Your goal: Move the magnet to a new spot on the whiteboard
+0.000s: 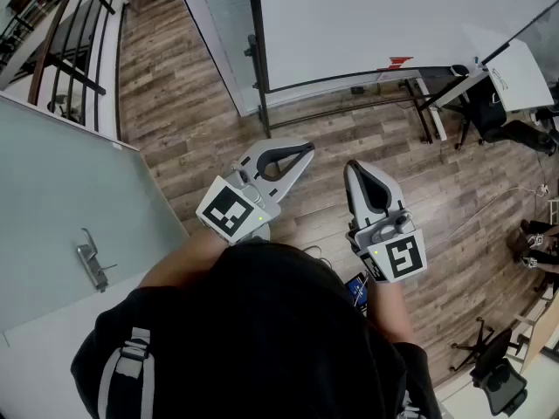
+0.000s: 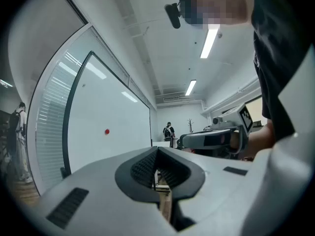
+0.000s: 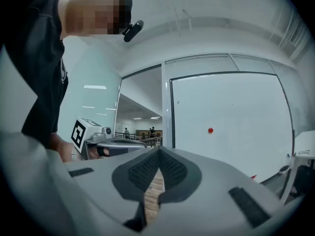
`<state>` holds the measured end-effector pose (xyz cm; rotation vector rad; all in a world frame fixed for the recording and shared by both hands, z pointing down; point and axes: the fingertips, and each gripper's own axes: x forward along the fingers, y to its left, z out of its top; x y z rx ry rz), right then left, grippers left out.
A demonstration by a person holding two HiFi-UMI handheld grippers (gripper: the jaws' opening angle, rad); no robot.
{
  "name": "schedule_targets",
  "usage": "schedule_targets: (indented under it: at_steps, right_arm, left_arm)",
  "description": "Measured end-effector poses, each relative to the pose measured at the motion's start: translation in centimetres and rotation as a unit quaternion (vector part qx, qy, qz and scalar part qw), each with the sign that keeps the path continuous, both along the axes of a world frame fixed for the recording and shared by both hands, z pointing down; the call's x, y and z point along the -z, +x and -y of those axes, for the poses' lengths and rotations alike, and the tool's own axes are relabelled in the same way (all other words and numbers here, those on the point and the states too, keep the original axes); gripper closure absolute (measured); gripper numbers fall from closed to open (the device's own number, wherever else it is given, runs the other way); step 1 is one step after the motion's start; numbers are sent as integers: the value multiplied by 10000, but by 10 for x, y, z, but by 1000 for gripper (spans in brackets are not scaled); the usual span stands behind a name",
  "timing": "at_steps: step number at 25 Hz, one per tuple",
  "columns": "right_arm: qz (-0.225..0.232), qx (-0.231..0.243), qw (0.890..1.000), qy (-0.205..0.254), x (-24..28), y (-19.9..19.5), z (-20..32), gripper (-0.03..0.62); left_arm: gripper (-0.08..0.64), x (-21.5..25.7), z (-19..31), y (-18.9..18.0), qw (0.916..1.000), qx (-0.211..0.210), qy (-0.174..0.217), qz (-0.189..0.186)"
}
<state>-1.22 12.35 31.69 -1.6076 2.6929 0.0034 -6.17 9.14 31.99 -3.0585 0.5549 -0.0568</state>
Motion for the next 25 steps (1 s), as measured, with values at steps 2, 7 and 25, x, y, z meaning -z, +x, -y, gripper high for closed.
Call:
schedule_targets:
  at_steps: [2,7,25]
  right_arm:
    - [-26,47,10000,-8,2,-2,-6,597]
    - [23,26,10000,19,4,-5,-14,597]
    - [123,13,9999,78,9,30,-60,597]
  left_arm:
    - [555,2,-6,-1,10000,34,-14,-28]
    - [555,6,-18,-5,10000,59,23,-77]
    - [555,11,-76,25,9999,57,113,49]
